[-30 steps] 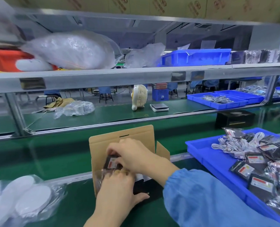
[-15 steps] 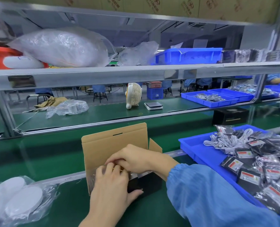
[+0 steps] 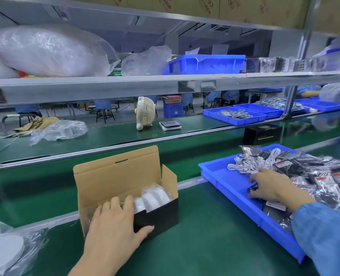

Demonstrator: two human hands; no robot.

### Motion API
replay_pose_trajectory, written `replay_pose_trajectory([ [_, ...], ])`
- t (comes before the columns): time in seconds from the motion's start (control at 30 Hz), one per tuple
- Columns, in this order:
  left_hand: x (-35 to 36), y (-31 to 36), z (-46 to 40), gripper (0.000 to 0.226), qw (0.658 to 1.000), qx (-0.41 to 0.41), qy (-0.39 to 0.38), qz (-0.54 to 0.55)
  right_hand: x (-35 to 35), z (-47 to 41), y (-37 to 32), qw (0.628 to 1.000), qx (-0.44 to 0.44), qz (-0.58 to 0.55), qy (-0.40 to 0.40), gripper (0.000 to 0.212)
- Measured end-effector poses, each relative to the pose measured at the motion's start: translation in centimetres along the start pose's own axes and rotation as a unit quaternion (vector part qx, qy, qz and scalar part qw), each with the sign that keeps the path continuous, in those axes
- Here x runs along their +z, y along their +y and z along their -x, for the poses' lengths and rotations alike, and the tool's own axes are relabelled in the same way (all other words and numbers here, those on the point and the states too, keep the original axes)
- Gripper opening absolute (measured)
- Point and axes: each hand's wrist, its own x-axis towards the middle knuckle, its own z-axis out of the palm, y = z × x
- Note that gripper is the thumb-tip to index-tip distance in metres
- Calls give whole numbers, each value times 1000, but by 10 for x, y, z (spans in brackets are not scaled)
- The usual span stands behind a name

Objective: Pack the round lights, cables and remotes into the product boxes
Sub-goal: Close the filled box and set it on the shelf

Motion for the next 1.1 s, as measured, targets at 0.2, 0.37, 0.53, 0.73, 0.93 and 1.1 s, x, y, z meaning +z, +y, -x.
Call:
replay_pose_trajectory([
  [0.2,0,-2,-2,85,999,-2,-30,-40,-4,8,0,999,-4,26,31,33],
  [0.37,4,-3,-1,87,999,5,-18,-46,-18,8,-5,991,8,-111,72,11],
  [0.53,4,-2,-1,88,999,4,-16,-46,-37,27,-52,930,-89,-275,226,20],
  [0.73,3,-4,-1,77,998,16,-20,-58,-107,75,-159,719,-398,-496,280,26],
  [0.93,5,-4,-2,78,998,20,-17,-62,-104,57,-234,845,-485,-125,187,44],
  [1.1,6,-4,-1,80,998,20,-22,-62,-98,52,-243,852,-496,-29,165,51],
])
